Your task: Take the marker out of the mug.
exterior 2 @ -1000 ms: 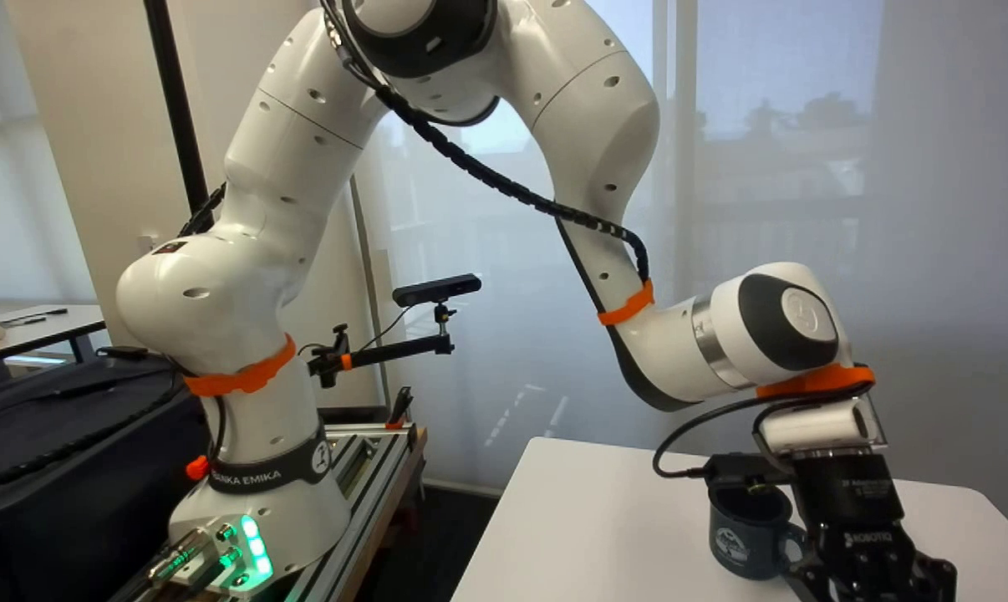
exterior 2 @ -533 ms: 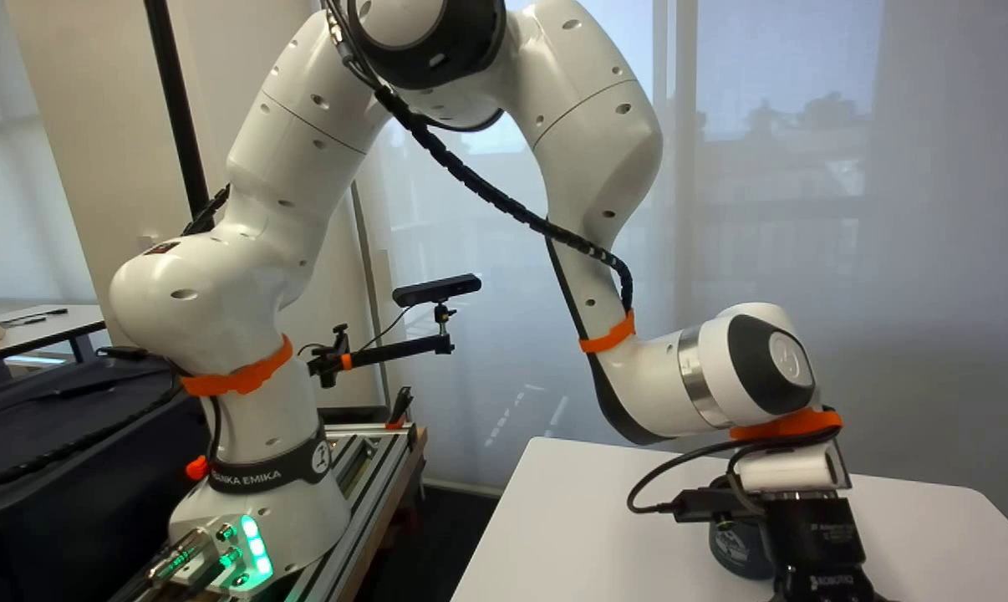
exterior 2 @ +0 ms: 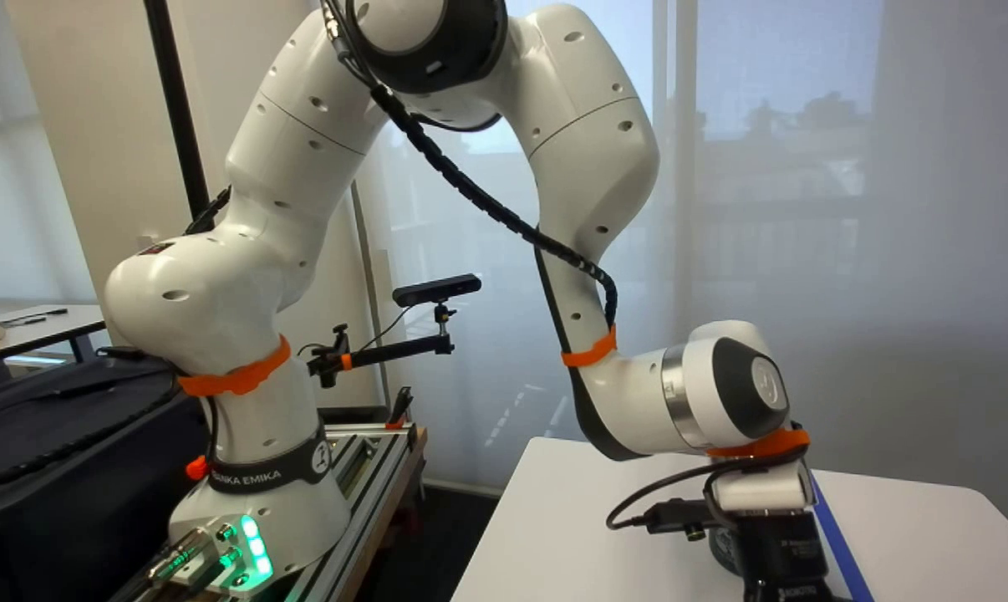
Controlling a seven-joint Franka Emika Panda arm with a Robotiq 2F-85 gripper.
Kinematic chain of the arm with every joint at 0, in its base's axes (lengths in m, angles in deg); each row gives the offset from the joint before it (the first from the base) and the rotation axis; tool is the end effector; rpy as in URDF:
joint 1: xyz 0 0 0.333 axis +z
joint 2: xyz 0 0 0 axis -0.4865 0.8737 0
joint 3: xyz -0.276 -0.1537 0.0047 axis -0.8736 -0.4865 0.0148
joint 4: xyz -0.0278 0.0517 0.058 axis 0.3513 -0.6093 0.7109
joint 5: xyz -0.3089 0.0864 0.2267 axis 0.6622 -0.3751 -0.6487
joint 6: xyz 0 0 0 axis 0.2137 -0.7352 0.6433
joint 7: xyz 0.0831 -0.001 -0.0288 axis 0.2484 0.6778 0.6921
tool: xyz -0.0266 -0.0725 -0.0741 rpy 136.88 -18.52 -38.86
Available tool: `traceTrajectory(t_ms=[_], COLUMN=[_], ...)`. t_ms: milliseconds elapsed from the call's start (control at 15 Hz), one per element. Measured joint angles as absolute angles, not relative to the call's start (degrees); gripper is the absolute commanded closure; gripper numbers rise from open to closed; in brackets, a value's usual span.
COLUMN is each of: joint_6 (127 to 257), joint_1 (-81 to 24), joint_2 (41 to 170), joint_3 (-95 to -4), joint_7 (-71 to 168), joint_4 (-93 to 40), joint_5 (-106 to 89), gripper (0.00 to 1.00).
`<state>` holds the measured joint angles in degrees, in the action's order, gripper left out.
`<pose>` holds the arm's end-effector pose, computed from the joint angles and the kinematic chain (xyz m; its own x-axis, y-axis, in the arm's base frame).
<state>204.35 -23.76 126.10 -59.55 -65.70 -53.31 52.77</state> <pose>0.5452 -0.0789 0.1025 0.3753 -0.7081 0.5981 -0.9246 -0.3317 0.1874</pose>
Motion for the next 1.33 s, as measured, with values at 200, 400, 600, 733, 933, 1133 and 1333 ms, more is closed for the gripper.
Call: traceTrajectory(t_ms=[200,400,600,733,933,1133,1333], joint_6=[204.8,205.5,206.0,206.0,206.0,205.0,197.8], joint_1=[-24.2,-24.6,-25.4,-26.0,-26.2,-26.1,-25.5], joint_2=[126.1,126.0,125.2,123.8,120.6,117.0,113.3], joint_3=[-58.8,-57.9,-56.2,-54.8,-53.3,-52.0,-50.6], joint_7=[-65.7,-65.7,-65.7,-65.6,-65.5,-64.7,-64.4], joint_4=[-53.7,-54.0,-54.1,-54.2,-54.3,-54.7,-55.0], joint_5=[53.9,54.1,53.9,53.3,52.0,49.4,43.9], gripper=[0.03,0.0,0.0,0.0,0.0,0.0,0.0])
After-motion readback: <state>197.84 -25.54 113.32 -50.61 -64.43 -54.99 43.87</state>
